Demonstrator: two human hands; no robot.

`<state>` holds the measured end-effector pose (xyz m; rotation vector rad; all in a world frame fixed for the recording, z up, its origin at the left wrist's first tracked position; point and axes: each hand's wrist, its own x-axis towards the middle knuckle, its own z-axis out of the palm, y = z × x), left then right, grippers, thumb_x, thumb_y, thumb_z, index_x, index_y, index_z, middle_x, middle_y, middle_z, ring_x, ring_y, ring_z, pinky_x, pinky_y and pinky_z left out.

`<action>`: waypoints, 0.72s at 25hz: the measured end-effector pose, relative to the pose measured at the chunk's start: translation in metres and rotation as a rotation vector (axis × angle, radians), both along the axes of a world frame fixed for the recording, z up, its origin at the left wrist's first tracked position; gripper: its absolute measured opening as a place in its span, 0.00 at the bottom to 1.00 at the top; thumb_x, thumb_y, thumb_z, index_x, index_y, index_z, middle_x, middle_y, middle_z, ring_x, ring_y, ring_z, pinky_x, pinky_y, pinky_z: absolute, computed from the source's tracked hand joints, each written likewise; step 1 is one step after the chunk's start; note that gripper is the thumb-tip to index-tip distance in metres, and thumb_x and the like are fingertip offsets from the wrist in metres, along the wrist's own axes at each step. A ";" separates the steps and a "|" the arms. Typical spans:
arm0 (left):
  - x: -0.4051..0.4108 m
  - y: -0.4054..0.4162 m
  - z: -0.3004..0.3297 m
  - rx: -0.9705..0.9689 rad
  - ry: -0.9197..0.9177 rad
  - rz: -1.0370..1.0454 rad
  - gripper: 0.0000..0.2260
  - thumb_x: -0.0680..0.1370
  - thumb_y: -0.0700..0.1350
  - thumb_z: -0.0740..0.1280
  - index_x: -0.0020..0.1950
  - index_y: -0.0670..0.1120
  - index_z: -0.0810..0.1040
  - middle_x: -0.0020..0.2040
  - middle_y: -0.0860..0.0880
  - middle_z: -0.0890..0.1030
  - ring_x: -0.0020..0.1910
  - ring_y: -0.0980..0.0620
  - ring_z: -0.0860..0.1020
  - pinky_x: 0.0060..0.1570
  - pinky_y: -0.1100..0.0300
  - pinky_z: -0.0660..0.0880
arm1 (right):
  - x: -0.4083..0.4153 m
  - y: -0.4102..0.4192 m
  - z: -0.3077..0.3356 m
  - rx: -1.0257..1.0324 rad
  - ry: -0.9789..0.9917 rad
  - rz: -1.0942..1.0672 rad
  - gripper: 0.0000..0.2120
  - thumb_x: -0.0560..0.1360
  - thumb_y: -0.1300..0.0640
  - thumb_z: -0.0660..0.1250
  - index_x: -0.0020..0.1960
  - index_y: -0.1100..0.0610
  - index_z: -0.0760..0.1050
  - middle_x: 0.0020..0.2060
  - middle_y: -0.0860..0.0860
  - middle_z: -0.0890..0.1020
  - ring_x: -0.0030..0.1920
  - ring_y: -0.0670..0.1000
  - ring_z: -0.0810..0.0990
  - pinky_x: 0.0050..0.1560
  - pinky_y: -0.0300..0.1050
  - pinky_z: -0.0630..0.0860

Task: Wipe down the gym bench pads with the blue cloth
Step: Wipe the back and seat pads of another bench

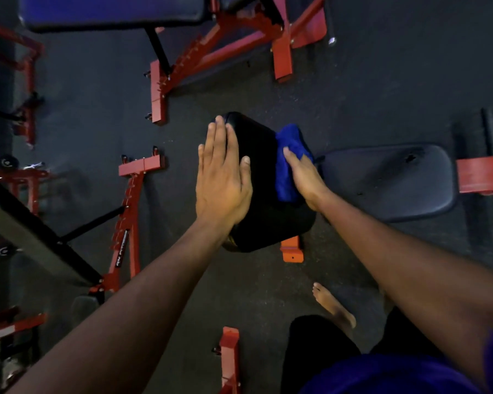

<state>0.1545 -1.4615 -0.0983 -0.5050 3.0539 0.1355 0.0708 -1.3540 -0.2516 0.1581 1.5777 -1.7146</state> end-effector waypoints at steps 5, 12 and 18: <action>0.004 0.018 0.022 -0.065 0.063 -0.101 0.23 0.87 0.53 0.55 0.81 0.46 0.65 0.82 0.43 0.61 0.82 0.45 0.57 0.80 0.41 0.48 | 0.022 0.090 0.083 -0.246 -0.236 -0.156 0.23 0.79 0.38 0.60 0.63 0.54 0.77 0.54 0.52 0.86 0.55 0.51 0.84 0.61 0.48 0.78; 0.089 0.157 0.035 0.526 0.209 -0.340 0.32 0.75 0.64 0.68 0.75 0.49 0.70 0.67 0.50 0.78 0.64 0.54 0.75 0.66 0.59 0.71 | 0.065 0.171 0.189 -0.111 -0.027 -0.190 0.19 0.77 0.40 0.64 0.60 0.53 0.77 0.45 0.53 0.85 0.44 0.50 0.84 0.46 0.46 0.81; 0.120 0.150 0.057 1.180 0.436 0.007 0.13 0.81 0.39 0.62 0.48 0.58 0.79 0.44 0.60 0.80 0.46 0.63 0.77 0.51 0.62 0.72 | 0.112 0.206 0.235 0.061 0.088 0.042 0.15 0.79 0.39 0.61 0.63 0.42 0.75 0.57 0.46 0.84 0.57 0.51 0.82 0.53 0.53 0.80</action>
